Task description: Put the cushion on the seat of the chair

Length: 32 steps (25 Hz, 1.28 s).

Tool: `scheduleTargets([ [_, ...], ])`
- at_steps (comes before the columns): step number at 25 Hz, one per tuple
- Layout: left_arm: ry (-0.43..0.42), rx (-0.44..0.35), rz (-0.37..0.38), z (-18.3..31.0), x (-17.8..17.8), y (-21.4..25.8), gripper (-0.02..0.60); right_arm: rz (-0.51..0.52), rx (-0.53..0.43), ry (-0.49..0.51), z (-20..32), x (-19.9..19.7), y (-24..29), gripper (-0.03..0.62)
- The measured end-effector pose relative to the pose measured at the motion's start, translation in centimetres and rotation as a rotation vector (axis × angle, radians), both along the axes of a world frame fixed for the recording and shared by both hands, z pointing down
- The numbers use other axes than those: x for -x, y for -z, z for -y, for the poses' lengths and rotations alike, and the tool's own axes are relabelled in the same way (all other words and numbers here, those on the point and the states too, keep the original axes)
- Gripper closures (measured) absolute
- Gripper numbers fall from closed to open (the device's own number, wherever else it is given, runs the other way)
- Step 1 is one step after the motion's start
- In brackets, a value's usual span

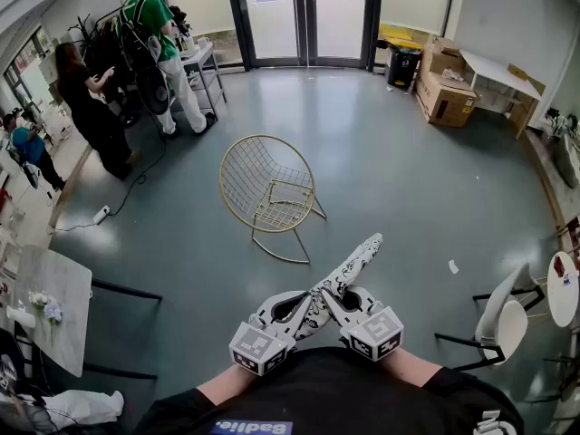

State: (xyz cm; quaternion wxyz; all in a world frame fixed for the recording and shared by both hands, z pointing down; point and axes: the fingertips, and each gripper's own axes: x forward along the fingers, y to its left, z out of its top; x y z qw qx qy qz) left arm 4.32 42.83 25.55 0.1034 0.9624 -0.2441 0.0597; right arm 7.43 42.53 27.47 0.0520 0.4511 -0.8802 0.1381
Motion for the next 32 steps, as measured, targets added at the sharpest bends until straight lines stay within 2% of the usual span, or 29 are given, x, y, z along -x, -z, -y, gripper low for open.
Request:
scheduleTargets([
  [17,-0.001,-0.006,0.007,-0.9,-1.6,-0.7,0.565,0.029,0.005,0.024,-0.6,-1.6,0.2,0.559],
  [23,0.039,-0.015,0.018,-1.0,-2.1,-0.6,0.565,0.036,-0.005,0.061,-0.7,-2.1,0.3,0.559],
  [27,0.089,0.018,0.011,-0.7,-2.7,-0.6,0.565,0.049,0.012,0.075,-0.5,-3.3,-0.1,0.559],
  [32,0.146,0.022,0.002,0.4,-2.8,-1.3,0.565,0.048,0.033,0.097,0.1,-4.3,-1.6,0.559],
])
